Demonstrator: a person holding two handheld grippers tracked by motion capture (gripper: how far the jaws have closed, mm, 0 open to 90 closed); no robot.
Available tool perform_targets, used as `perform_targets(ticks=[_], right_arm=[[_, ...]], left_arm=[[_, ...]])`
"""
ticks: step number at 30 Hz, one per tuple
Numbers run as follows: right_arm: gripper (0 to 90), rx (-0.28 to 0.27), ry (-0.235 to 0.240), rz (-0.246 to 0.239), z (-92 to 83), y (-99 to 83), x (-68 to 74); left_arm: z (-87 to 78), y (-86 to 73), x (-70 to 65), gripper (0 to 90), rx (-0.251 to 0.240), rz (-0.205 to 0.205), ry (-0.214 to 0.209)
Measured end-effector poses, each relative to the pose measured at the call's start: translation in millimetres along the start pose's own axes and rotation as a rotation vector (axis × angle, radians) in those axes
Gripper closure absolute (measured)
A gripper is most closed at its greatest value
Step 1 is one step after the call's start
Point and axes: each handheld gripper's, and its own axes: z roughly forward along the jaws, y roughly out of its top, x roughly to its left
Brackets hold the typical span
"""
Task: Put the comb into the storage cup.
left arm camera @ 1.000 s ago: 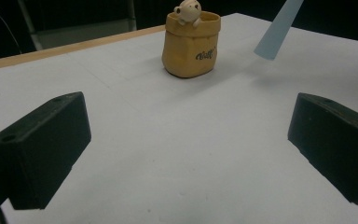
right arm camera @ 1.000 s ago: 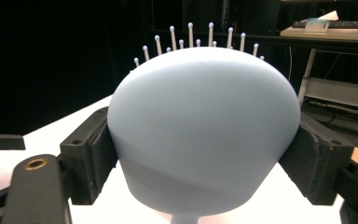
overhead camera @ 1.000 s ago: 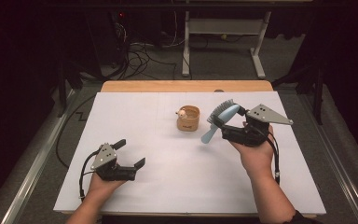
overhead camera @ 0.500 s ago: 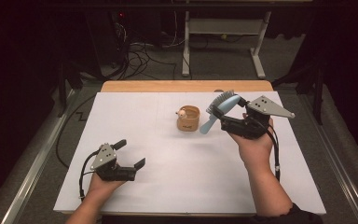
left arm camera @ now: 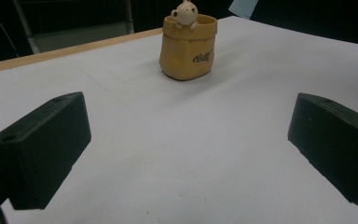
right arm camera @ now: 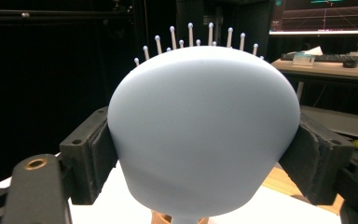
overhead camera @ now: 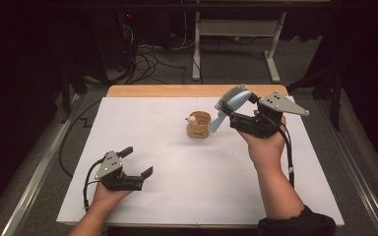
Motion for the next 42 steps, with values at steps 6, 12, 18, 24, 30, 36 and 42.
perform_targets(ticks=[6, 12, 18, 24, 30, 36, 42], right_arm=[[20.7, 0.000, -0.002, -0.010, 10.4, 5.2, 1.3], [20.7, -0.006, -0.009, -0.006, 22.6, 7.8, 0.1], [20.7, -0.005, -0.015, 0.000, 33.7, 7.9, -1.0], [20.7, 0.001, -0.023, 0.001, 44.0, 5.3, -2.0], [20.7, 0.009, -0.032, 0.007, 54.0, 2.4, -3.5], [20.7, 0.019, -0.034, 0.018, 62.6, -0.1, -7.1], [20.7, 0.025, -0.029, 0.028, 70.9, -4.1, -8.6]], left_arm=[[-0.1, -0.1, 0.1, 0.0, 0.001, 0.002, -0.002], [-0.4, -0.2, 0.6, 0.0, 0.002, 0.002, -0.002], [-0.4, -0.2, 0.4, 0.0, 0.002, 0.005, -0.006], [-0.5, -0.2, 0.1, 0.0, 0.002, 0.007, -0.012], [-0.4, -1.0, -0.4, 0.0, 0.007, 0.008, -0.019], [0.2, -2.3, -0.6, 0.0, 0.013, 0.007, -0.027], [-0.1, -2.2, 0.3, 0.0, 0.009, 0.008, -0.022]])
